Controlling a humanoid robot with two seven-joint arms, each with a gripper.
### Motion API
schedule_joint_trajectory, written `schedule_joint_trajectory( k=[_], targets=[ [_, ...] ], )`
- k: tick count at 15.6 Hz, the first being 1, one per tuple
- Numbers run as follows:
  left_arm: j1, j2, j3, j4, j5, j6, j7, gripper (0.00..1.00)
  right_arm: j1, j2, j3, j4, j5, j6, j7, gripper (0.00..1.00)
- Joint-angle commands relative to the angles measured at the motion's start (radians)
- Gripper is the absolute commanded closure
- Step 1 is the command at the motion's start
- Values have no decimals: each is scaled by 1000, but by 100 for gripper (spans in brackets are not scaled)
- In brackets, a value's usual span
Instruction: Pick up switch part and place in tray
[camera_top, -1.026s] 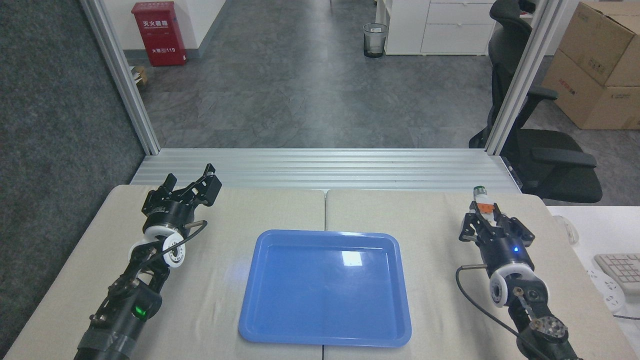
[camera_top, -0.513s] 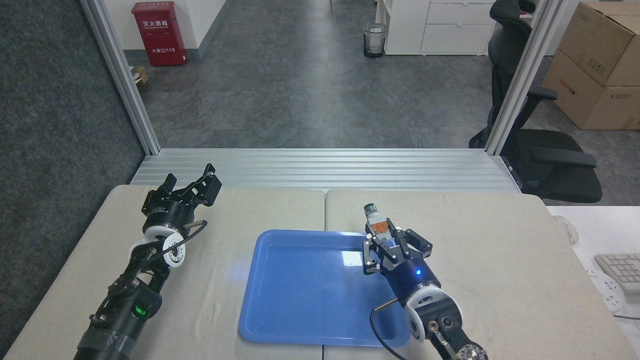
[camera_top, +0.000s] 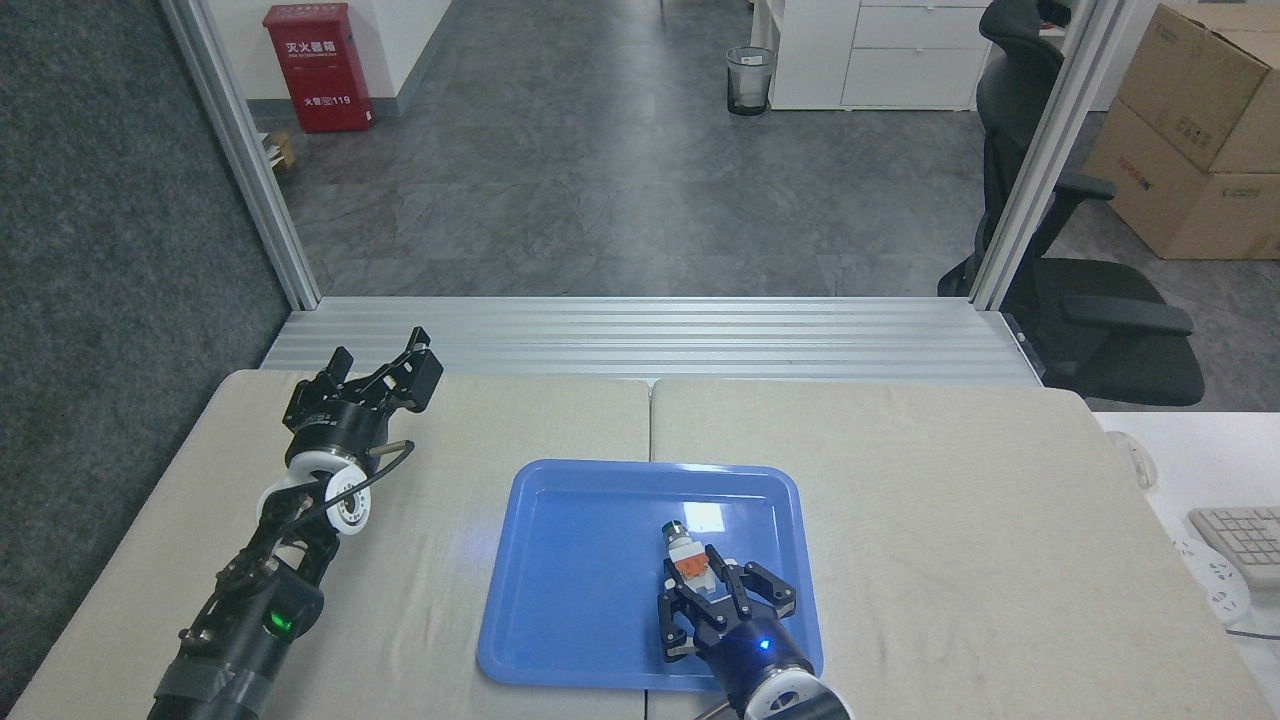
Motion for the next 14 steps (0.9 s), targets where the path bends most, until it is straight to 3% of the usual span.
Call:
schedule_joint_trajectory(
  k=[1, 4, 5, 7, 9, 11, 14],
  targets=[
    [0, 0, 0, 0, 0, 0, 0, 0, -68, 66, -86, 73, -6, 9, -41, 0],
    [0, 0, 0, 0, 0, 0, 0, 0, -269, 27, -363, 96, -95, -8, -116, 0],
    [0, 0, 0, 0, 0, 0, 0, 0, -317, -48, -416, 129, -110, -31, -130, 0],
    [0, 0, 0, 0, 0, 0, 0, 0, -354, -258, -471, 206, -124, -95, -206, 0],
    [0, 0, 0, 0, 0, 0, 0, 0, -344, -354, -473, 281, -123, -103, -224, 0],
    [0, 0, 0, 0, 0, 0, 0, 0, -343, -394, -478, 364, -126, -102, -225, 0],
    [0, 0, 0, 0, 0, 0, 0, 0, -317, -379, -476, 337, -162, -108, -225, 0]
  ],
)
